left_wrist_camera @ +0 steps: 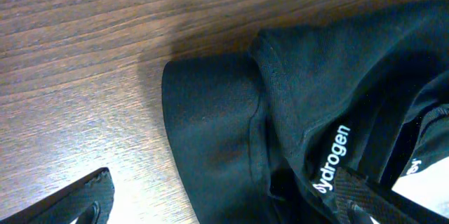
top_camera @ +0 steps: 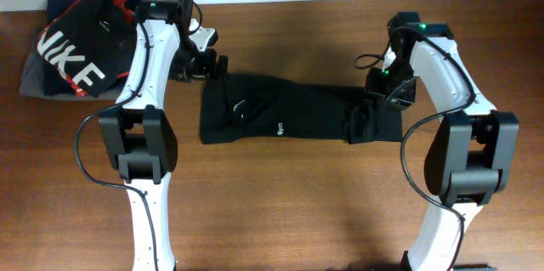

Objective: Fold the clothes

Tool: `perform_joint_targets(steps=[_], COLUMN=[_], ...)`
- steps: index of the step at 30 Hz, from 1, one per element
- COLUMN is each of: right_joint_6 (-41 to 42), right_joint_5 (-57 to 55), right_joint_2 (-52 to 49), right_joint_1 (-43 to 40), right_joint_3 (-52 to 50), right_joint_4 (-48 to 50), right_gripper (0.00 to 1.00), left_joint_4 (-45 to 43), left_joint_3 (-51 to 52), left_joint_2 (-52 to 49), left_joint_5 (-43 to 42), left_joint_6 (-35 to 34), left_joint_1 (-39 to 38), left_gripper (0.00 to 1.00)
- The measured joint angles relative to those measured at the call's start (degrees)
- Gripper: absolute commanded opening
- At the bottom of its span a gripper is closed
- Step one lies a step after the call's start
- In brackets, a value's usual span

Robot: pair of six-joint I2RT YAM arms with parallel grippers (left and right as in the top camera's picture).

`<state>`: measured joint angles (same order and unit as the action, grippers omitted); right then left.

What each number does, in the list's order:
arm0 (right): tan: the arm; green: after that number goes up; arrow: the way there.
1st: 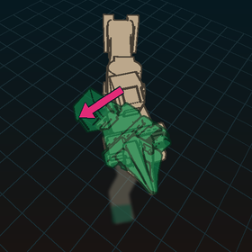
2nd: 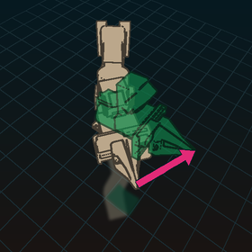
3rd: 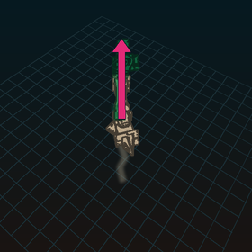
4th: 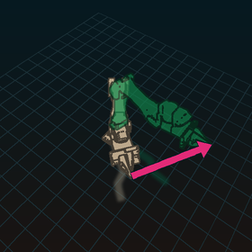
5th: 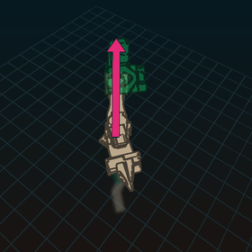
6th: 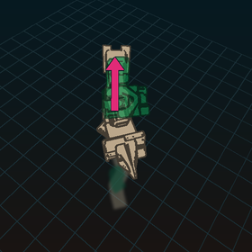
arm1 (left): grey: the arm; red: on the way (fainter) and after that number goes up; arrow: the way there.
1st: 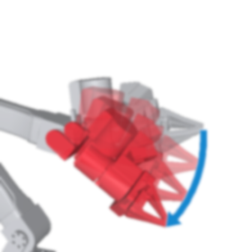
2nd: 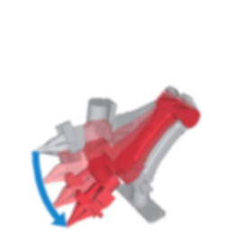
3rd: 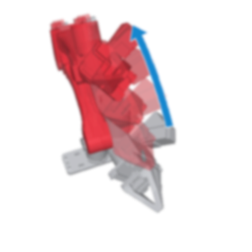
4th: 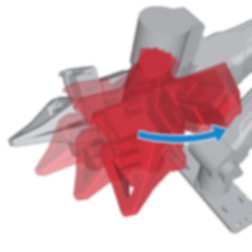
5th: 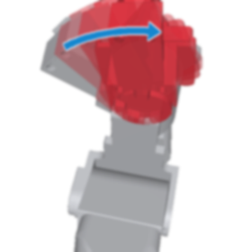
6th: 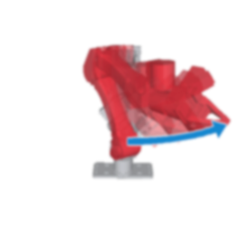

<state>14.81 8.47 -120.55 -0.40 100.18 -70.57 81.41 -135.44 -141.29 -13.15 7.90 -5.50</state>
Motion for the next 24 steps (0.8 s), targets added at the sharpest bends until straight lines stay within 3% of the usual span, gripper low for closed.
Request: perform_joint_targets(steps=[12,18,22,24], right_joint_6=[0.2,2.1,2.4,2.5], right_joint_5=[4.5,7.7,11.5,12.5], right_joint_2=[-0.1,-4.6,-6.8,-6.9], right_joint_1=[4.3,7.0,8.7,9.2], right_joint_3=[0.0,0.1,0.1,0.4], right_joint_4=[4.3,11.0,15.7,15.3], right_gripper=[0.53,0.49,0.39,0.27], left_joint_4=[0.5,0.9,0.9,0.9], left_joint_3=[0.0,0.0,0.0,0.0], left_joint_2=[0.0,0.0,0.0,0.0], left_joint_5=[0.0,0.0,0.0,0.0], left_joint_6=[0.0,0.0,0.0,0.0], left_joint_1=[0.0,0.0,0.0,0.0], left_gripper=[0.99,0.99,0.99,0.99])
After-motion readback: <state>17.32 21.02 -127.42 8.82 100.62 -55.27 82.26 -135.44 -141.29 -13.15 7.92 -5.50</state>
